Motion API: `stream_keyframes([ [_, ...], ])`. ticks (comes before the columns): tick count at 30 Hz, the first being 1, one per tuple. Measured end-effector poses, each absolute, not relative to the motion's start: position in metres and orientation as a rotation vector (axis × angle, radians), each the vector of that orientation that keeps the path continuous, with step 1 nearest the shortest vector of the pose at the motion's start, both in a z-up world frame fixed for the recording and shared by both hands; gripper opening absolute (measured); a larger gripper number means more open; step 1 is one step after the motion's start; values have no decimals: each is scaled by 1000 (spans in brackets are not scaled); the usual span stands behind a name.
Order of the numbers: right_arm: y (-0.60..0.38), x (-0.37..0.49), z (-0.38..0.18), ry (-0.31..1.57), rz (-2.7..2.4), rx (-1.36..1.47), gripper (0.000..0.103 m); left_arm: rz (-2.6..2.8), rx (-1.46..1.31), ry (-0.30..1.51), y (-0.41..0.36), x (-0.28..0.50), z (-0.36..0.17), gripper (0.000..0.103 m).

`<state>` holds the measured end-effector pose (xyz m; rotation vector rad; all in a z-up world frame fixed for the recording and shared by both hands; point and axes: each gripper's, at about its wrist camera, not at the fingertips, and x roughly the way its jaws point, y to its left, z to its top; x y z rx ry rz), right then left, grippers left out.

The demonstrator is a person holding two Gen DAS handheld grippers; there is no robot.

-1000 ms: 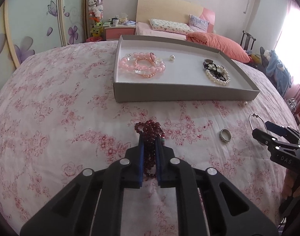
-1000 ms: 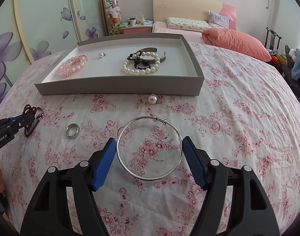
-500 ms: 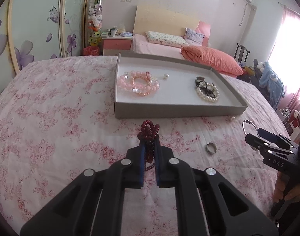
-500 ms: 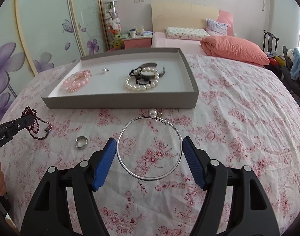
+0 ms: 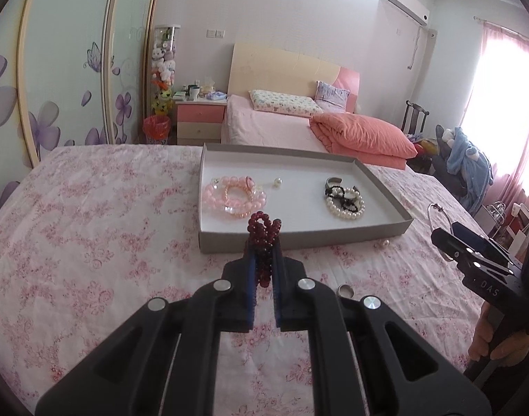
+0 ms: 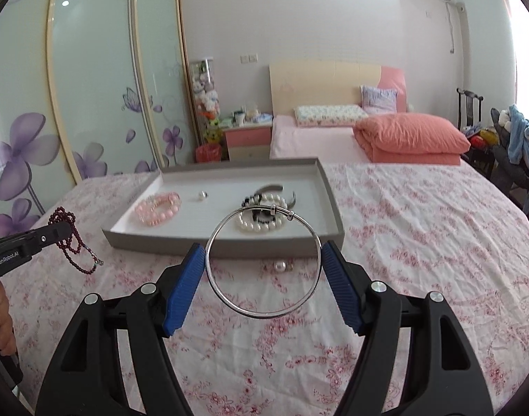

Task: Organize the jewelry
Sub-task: 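Lift the bangle and red bead strand and carry them over the grey tray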

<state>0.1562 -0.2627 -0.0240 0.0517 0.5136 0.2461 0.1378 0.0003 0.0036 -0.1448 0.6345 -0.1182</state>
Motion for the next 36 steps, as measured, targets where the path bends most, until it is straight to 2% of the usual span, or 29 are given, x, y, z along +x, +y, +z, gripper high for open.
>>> stream_keyframes([
  [17,-253,176,8,337,222,6,70,-52,-89,543,-21,167,40,9],
  [36,-242,229,-1,341,213,-11,70,21,-22,572,-37,233,18,9],
])
